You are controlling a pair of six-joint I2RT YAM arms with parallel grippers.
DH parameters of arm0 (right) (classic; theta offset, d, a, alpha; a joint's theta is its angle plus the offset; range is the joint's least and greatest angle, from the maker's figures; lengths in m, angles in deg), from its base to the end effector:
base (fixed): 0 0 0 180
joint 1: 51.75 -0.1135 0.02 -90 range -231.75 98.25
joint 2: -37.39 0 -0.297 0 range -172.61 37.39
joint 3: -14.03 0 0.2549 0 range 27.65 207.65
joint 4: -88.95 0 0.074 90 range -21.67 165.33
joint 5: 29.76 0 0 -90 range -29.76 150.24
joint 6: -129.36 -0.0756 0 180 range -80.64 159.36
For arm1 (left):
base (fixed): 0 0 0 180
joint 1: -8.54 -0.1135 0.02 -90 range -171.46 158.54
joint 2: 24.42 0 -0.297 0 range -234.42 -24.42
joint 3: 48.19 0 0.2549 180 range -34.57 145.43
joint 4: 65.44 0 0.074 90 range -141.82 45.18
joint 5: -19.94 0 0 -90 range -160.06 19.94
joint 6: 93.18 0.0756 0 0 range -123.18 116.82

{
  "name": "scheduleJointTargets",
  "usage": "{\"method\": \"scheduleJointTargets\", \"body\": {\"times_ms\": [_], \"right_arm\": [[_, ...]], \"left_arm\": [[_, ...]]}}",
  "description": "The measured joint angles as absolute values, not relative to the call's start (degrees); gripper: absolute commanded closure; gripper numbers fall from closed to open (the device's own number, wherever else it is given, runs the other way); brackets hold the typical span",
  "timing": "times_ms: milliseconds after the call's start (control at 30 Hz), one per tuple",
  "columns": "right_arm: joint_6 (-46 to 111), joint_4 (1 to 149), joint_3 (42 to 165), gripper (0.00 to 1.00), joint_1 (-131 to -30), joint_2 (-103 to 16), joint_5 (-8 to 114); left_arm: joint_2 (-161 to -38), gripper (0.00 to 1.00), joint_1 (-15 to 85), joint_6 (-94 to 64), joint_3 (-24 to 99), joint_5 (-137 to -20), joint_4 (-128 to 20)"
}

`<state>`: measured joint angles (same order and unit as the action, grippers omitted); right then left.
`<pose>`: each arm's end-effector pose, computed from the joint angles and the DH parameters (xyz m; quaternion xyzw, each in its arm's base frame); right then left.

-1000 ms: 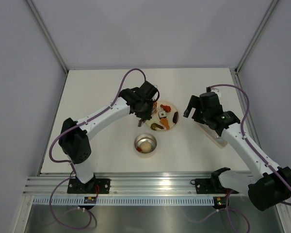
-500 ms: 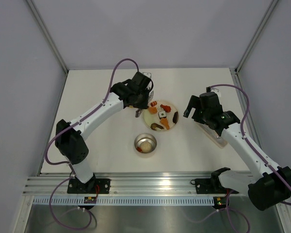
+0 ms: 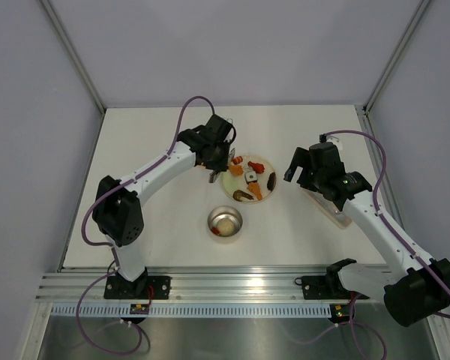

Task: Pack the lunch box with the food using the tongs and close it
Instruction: Move the fake food onto the plate.

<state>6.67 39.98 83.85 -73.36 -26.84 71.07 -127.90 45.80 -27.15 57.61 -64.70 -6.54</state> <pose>0.2398 0.0797 0.3040 0.1254 0.9064 0.1026 0.3901 0.3434 -0.2524 0.2880 0.0974 0.9519 -0.1077 0.2700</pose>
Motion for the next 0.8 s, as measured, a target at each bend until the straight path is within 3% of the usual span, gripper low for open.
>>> {"method": "scheduleJointTargets", "body": {"times_ms": [800], "right_arm": [[6.54, 40.02, 83.83, 0.01, -73.36, -26.73, 71.05]], "left_arm": [[-123.13, 0.86, 52.92, -27.43, 49.50, -67.03, -4.71]]}}
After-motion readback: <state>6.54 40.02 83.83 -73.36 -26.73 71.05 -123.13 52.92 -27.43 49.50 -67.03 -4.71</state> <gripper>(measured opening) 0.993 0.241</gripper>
